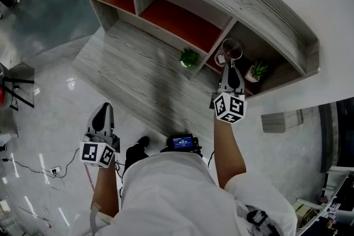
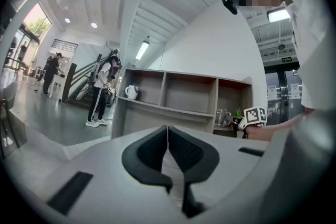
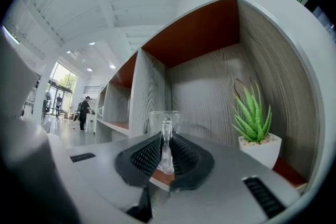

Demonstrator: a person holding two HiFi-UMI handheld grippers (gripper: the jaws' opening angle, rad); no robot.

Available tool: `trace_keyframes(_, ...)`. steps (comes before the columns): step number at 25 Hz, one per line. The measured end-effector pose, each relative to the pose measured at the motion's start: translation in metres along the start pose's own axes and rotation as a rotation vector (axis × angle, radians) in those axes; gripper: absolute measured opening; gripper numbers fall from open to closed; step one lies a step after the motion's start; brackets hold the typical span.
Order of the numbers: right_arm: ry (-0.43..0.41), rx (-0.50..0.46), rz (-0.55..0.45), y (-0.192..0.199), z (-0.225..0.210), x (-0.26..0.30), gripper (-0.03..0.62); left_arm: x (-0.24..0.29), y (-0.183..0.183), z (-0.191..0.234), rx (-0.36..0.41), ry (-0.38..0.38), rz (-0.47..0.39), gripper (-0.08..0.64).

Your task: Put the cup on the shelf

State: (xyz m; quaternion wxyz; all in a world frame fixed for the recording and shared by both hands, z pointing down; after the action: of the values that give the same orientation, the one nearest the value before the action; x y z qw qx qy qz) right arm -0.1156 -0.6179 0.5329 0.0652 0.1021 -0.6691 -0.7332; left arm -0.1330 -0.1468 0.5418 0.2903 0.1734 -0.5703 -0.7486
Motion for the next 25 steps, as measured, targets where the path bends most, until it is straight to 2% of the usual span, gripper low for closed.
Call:
trace_keyframes(8, -0.027, 0.003, -0.001, 0.0, 0.003, 0.0, 0.049, 0.005, -0.005, -0.001, 0.0, 0.034, 0.0, 0.014)
trace_keyframes(9, -0.034, 0.008, -0.003, -0.001, 0.004, -0.001, 0.058, 0.006, -0.006, -0.001, 0.001, 0.039, 0.0, 0.014)
trace_keyframes(10, -0.037, 0.01, -0.006, -0.002, 0.004, -0.002, 0.106, 0.007, -0.006, -0.001, 0.001, 0.044, 0.002, 0.014)
trace_keyframes(11, -0.036, 0.011, -0.009, -0.003, 0.004, -0.004, 0.127, 0.008, -0.006, 0.0, 0.0, 0.048, 0.006, 0.014)
trace_keyframes(12, -0.032, 0.01, -0.013, -0.004, 0.004, -0.006, 0.13, 0.009, -0.006, 0.001, -0.002, 0.052, 0.009, 0.014)
trace_keyframes(20, 0.037, -0.004, -0.08, -0.032, 0.002, -0.048, 0.126, 0.027, -0.007, 0.004, 0.001, 0.131, 0.036, 0.014)
trace_keyframes(25, 0.101, -0.017, -0.102, -0.045, 0.009, -0.091, 0.065, 0.049, -0.018, 0.005, 0.038, 0.231, 0.046, 0.014)
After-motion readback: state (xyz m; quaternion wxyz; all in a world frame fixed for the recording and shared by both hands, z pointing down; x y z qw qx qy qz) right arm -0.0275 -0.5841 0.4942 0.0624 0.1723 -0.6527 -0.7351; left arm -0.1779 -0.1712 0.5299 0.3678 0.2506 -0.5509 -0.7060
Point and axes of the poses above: the fingertips, and each gripper's own axes: x forward along the fingers, z to its left, y out of its underside, the point moved 9 cm from there along -x, backward along the fingers, and after that the axes turned 6 degrees about -x, right-handed, at the moved point
